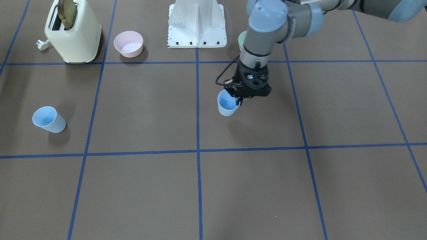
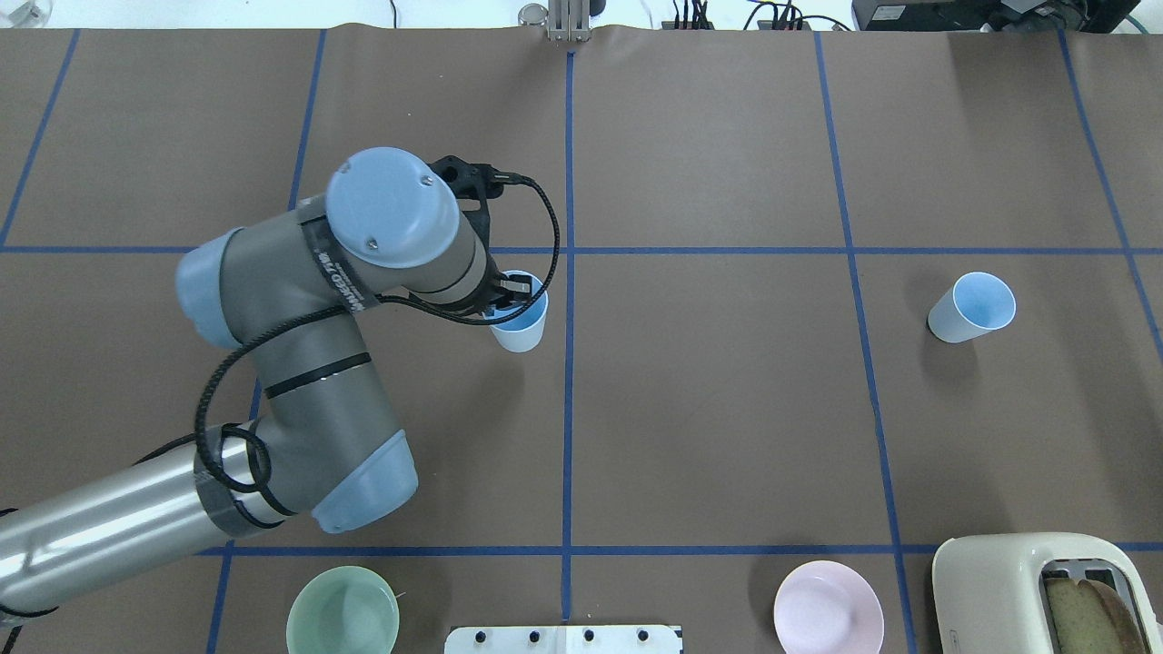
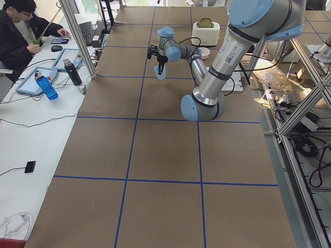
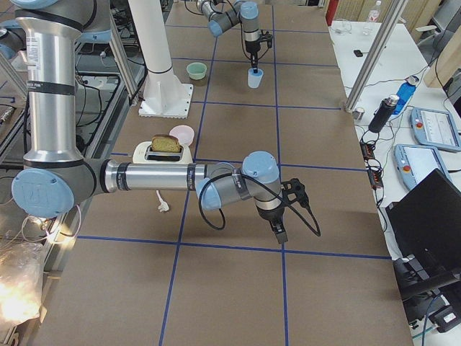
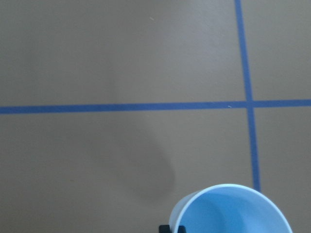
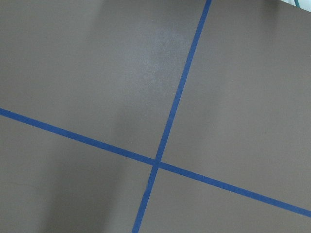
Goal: Stack blue cups with both arms
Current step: 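Carry the light-blue cup with the left gripper to the table center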
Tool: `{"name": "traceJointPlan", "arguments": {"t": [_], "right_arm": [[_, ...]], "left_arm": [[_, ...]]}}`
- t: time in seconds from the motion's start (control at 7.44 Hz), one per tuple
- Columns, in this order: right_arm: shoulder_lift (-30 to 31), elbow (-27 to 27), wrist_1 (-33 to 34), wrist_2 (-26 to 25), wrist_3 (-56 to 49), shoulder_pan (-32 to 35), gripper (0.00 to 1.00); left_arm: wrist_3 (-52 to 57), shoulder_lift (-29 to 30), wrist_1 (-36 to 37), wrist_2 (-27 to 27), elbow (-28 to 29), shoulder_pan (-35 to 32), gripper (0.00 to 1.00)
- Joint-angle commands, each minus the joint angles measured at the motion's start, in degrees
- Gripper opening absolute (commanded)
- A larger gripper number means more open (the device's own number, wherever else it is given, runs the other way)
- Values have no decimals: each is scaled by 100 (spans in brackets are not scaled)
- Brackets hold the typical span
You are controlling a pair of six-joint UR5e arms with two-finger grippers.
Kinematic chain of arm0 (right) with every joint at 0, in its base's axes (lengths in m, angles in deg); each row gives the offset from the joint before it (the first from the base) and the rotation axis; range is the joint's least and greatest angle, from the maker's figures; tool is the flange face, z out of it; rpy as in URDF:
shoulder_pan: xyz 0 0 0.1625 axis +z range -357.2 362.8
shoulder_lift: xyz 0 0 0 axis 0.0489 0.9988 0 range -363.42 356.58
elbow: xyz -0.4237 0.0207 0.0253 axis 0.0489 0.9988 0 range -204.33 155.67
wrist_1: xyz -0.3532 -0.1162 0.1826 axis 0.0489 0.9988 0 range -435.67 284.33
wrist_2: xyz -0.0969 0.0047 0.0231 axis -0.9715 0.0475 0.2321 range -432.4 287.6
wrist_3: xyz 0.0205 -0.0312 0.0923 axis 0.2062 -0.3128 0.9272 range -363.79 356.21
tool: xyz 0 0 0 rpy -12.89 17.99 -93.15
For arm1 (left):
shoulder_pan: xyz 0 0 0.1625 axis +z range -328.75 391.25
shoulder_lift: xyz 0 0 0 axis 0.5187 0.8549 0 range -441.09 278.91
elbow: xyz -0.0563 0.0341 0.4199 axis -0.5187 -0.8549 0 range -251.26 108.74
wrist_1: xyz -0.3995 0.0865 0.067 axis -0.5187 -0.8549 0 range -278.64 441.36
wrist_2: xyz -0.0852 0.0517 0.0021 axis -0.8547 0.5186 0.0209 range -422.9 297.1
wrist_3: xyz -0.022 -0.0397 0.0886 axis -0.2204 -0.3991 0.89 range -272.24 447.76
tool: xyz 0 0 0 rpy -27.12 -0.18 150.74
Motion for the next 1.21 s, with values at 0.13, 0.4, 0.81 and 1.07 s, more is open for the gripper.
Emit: {"name": "traceJointPlan", "arguments": {"t": [0.13, 0.4, 0.81, 1.07], "right_arm": [[0, 0, 0, 3, 0, 0, 100], [-9, 17, 0, 3, 0, 0, 100], [-18, 18, 0, -6, 0, 0, 100], [-18, 18, 0, -6, 0, 0, 100]], "left_arm": [[-67, 180, -689, 149, 571, 208, 0], [-67, 180, -894, 236, 652, 269, 0], [-58, 171, -903, 430, 652, 384, 1], [-58, 162, -903, 439, 652, 428, 13]]}}
